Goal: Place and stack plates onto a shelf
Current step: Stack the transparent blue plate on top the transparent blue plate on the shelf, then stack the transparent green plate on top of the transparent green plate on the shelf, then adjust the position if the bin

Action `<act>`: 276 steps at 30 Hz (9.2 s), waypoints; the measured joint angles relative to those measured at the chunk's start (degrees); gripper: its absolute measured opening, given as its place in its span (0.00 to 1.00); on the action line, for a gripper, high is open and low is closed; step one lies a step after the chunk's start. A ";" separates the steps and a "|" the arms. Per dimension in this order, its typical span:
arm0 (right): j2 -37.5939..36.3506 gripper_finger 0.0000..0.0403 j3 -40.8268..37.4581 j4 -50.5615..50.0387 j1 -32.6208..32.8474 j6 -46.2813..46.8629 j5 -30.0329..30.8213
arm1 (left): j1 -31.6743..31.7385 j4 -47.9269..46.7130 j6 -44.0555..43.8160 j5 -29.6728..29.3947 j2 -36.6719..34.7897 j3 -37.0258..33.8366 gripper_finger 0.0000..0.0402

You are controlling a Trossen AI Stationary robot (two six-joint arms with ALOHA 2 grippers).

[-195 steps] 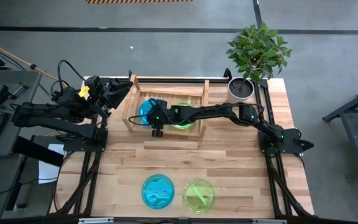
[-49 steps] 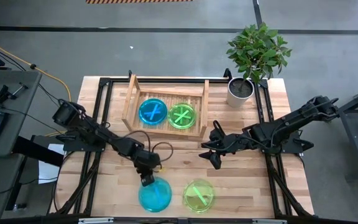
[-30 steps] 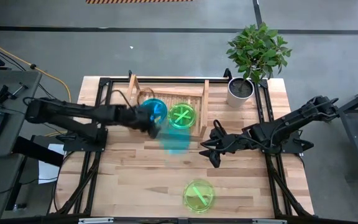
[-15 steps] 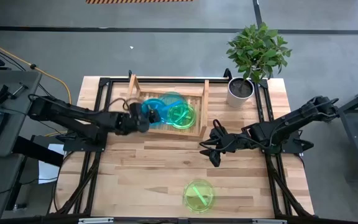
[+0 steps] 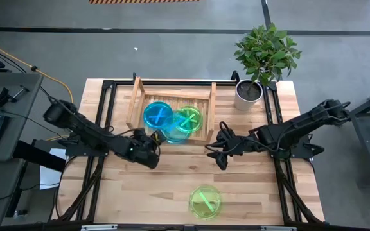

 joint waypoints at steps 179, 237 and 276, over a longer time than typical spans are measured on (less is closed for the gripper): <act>16.31 0.00 7.33 22.29 -4.70 28.61 -23.51 | 27.06 28.40 89.03 62.72 -40.36 -6.79 0.43; 46.47 0.00 63.82 -45.04 -37.16 -28.71 -8.04 | 27.06 28.80 92.85 53.37 -50.44 -6.85 0.43; 42.97 0.36 58.62 -41.19 -36.65 -26.97 -11.42 | 27.04 28.22 92.58 53.42 -50.44 -6.83 0.43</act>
